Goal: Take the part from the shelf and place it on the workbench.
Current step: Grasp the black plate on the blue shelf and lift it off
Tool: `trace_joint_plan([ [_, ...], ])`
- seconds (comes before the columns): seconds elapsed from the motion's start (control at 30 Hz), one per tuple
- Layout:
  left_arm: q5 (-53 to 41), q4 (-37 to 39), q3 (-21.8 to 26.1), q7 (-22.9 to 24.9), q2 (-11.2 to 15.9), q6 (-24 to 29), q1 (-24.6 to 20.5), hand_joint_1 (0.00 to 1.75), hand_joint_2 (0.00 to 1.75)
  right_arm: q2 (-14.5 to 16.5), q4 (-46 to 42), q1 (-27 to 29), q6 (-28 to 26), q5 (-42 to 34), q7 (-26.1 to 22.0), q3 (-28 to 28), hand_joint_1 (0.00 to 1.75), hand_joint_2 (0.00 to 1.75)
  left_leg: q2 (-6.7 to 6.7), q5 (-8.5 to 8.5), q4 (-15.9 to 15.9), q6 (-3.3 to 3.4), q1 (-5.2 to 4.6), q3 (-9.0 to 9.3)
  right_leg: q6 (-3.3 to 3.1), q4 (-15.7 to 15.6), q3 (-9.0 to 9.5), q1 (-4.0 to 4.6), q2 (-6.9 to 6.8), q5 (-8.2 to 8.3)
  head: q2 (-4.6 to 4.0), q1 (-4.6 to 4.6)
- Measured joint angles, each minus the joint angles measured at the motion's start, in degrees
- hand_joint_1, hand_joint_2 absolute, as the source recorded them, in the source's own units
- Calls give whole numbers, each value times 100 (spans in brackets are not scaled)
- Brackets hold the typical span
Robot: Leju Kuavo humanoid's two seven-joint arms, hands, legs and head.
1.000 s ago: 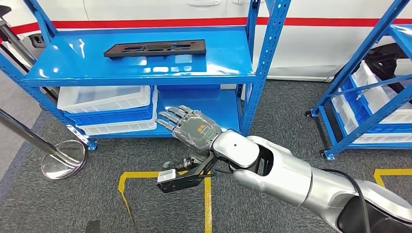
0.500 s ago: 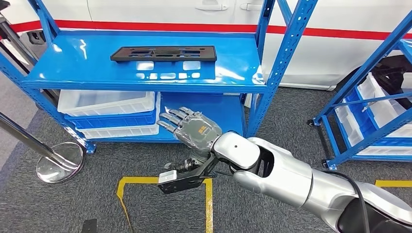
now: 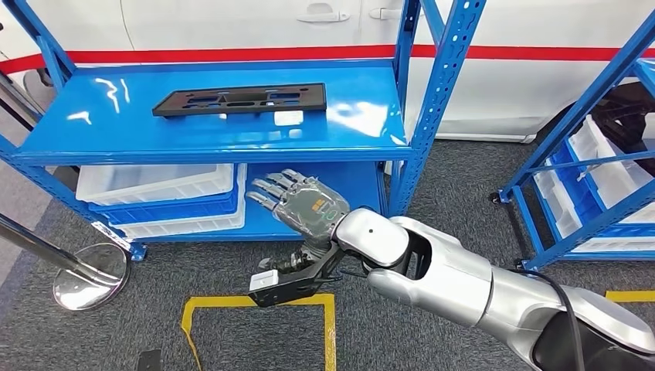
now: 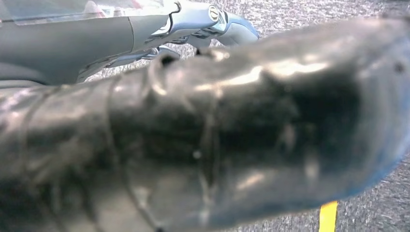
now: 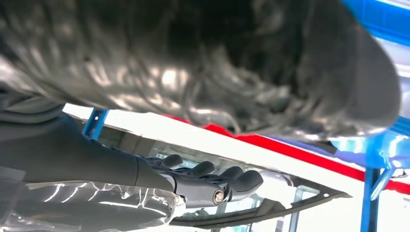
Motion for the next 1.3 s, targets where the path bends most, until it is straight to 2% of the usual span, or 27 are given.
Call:
trace_joint_plan([
  [0.07,4,0,0,0,0,-3,8,0,0,25,25,-5,9,-7,-19,2,0,0,5,549,-644,-1,13,125,24,20,102,-2,5,-96,0,0],
  [0.1,6,1,0,1,0,-3,8,0,0,36,34,-10,12,-16,-28,2,0,0,9,744,-978,8,6,219,43,30,148,-1,4,-138,0,3],
  [0.13,7,1,0,2,0,-3,5,0,0,42,40,-18,12,-29,-38,3,0,0,12,837,-1246,29,-11,305,70,41,167,1,5,-174,0,3],
  [0.17,8,2,0,3,0,-3,4,0,0,48,45,-21,13,-43,-46,3,0,0,12,863,-1378,60,-31,345,103,50,172,3,6,-204,0,5],
  [0.2,13,3,0,5,0,-3,5,0,0,53,50,-25,14,-55,-52,4,0,0,8,810,-1397,96,-52,358,138,54,175,3,7,-228,0,7],
  [0.27,20,4,0,9,-1,-3,14,0,0,64,56,-34,14,-72,-60,3,0,0,4,836,-1437,169,-43,408,215,73,189,6,7,-294,0,7],
  [0.33,24,4,0,11,-3,-3,8,0,0,70,59,-56,12,-80,-62,2,0,0,8,807,-1481,236,-17,500,269,346,88,2,-1,-440,1,15],
  [0.37,24,4,0,11,-4,-3,-1,0,0,70,62,-60,12,-81,-63,2,0,0,9,784,-1493,264,-14,545,287,656,-75,-7,-6,-561,1,21],
  [0.43,24,4,0,11,-4,-3,-11,0,0,69,72,-48,15,-82,-63,3,0,0,7,719,-1493,299,-19,609,309,1401,-544,-13,-9,-764,1,27],
  [0.47,25,4,0,11,-4,-3,-8,0,0,69,80,-35,16,-82,-63,4,0,0,4,680,-1488,302,-20,646,315,1629,-740,-16,-10,-753,0,27],
  [0.5,26,4,0,11,-4,-3,-1,0,0,68,90,-26,17,-83,-63,4,0,0,-1,636,-1481,301,-21,692,315,1657,-841,-18,-10,-630,0,27],
  [0.53,27,4,0,11,-5,-3,4,0,0,68,98,-24,18,-84,-63,4,0,0,-7,587,-1472,296,-21,748,308,1478,-833,-19,-11,-409,0,28],
  [0.6,26,4,0,11,-8,-4,8,0,0,68,109,-29,18,-85,-63,4,0,0,-18,485,-1453,276,-21,854,274,802,-629,-17,-12,111,0,31],
  [0.63,26,5,0,11,-14,-4,1,0,0,68,114,-36,20,-86,-63,4,0,0,-20,449,-1450,255,-20,876,246,537,-532,0,-10,254,0,30],
  [0.67,26,5,0,11,-19,-5,-5,0,0,71,117,-44,23,-89,-65,5,0,0,-23,427,-1440,226,-22,863,214,332,-465,16,-9,298,0,27],
  [0.73,26,7,0,11,-26,-11,-12,0,0,78,123,-55,28,-97,-69,6,0,0,-23,420,-1443,159,-17,804,155,204,-442,54,-7,221,1,18],
  [0.8,23,7,-1,9,-28,-17,-3,0,0,85,122,-62,27,-102,-73,6,0,0,-16,390,-1434,96,-20,791,110,125,-410,36,-7,188,1,14],
  [0.87,18,7,-1,7,-37,-21,-8,0,0,95,125,-71,26,-104,-75,6,0,0,-7,245,-1161,52,-25,682,58,63,-318,4,-20,160,0,2],
  [0.9,16,7,0,7,-42,-22,-13,0,0,99,129,-71,27,-105,-76,7,0,0,-3,126,-848,40,-22,518,32,46,-271,1,-29,140,0,-3],
  [0.97,16,8,-1,7,-42,-22,-9,0,0,102,145,-61,29,-107,-78,16,0,0,-4,-69,-99,18,-21,65,-6,42,-202,7,-44,90,0,-5],
  [1.0,19,9,-1,8,-42,-22,5,0,0,102,152,-55,29,-107,-79,25,0,0,-4,-51,121,6,-22,-109,-13,46,-165,9,-46,60,0,-7],
  [1.03,21,10,-2,9,-43,-22,20,0,0,104,158,-51,29,-108,-80,33,0,0,-2,78,130,-1,-21,-184,-14,51,-123,10,-46,27,1,-7],
  [1.07,24,10,-2,9,-43,-22,31,0,0,107,160,-52,29,-108,-81,39,0,0,2,299,-79,-1,-21,-149,-11,58,-76,9,-45,-8,1,-8],
  [1.13,25,11,-2,10,-41,-22,25,0,0,120,160,-63,28,-109,-87,43,0,0,52,764,-823,39,-37,124,15,71,22,16,-51,-80,1,-6],
  [1.17,25,11,-2,9,-39,-22,11,0,0,125,159,-73,27,-110,-89,43,0,0,82,873,-1150,73,-58,264,39,79,49,26,-54,-112,1,-6],
  [1.2,25,12,-2,9,-37,-22,-5,0,0,128,159,-81,27,-112,-91,43,0,0,107,905,-1348,108,-79,353,65,82,62,34,-64,-133,1,-4],
  [1.3,26,13,-2,9,-35,-22,-20,0,0,132,157,-92,27,-115,-92,43,0,0,83,855,-1483,185,-85,433,152,81,79,45,-110,-184,1,-1],
])
